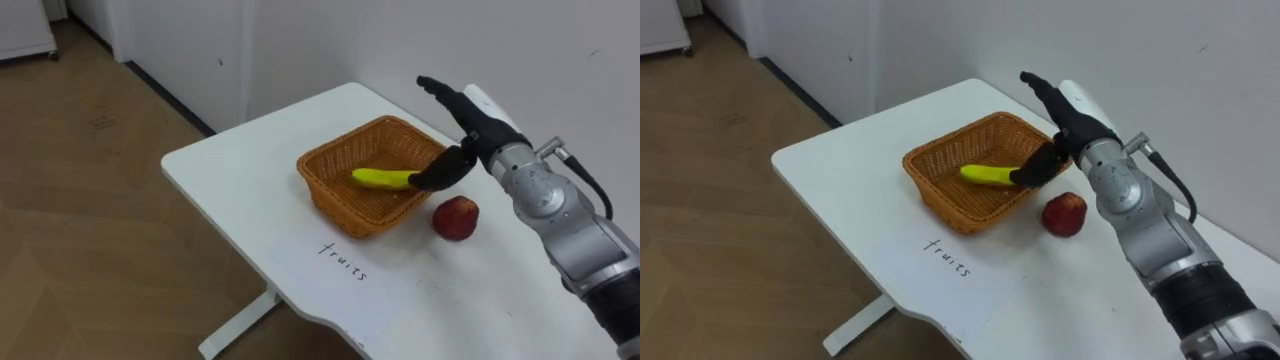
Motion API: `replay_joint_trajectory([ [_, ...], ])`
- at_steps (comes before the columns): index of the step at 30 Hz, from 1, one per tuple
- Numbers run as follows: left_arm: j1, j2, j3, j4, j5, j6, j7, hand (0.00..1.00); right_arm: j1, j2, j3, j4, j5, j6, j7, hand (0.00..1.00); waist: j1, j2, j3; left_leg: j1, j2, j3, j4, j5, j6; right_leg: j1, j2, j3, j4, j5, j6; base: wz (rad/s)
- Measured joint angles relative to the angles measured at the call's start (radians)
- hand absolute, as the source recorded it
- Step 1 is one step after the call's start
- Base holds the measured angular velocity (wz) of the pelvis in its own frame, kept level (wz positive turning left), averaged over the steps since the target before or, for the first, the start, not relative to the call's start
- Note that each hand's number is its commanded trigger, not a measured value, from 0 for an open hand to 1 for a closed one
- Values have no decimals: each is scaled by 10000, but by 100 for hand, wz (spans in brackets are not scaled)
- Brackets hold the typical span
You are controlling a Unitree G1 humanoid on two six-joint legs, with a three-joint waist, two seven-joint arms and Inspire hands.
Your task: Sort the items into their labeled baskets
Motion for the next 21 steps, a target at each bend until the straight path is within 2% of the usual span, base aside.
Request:
replay_joint_trajectory([
  [2,-4,-20,9,-203,25,5,5,0,0,-141,-56,-22,-49,6,3,0,-41,6,-2,-4,3,44,-25,-8,13,-45,-11,55,-2,0,1,-8],
  [6,5,-43,14,-432,107,4,73,0,0,-150,-631,-170,-151,9,-29,0,-273,43,-11,-35,-3,90,-64,-13,28,-137,3,283,-1,1,4,-4],
  [9,6,-186,10,-457,105,2,337,0,1,-148,-1064,-227,75,7,-252,0,-389,179,-40,24,32,269,-98,-16,51,-183,9,523,74,19,8,-17],
  [12,-16,-383,7,-462,97,-87,447,0,140,-153,-1352,-629,219,-4,-502,0,-690,356,-85,32,48,384,-197,-31,78,-271,-16,662,172,26,19,-9],
  [16,-27,-438,6,-539,87,-215,549,0,526,-142,-1399,-915,542,-89,-749,0,-1035,473,-76,50,59,430,-214,-31,79,-208,-11,712,182,26,19,-3],
  [21,-126,-462,7,-540,99,-287,673,0,878,-141,-1551,-875,1243,-89,-1045,0,-1128,563,-65,67,71,501,-207,-35,85,-209,-14,752,210,27,18,-1],
])
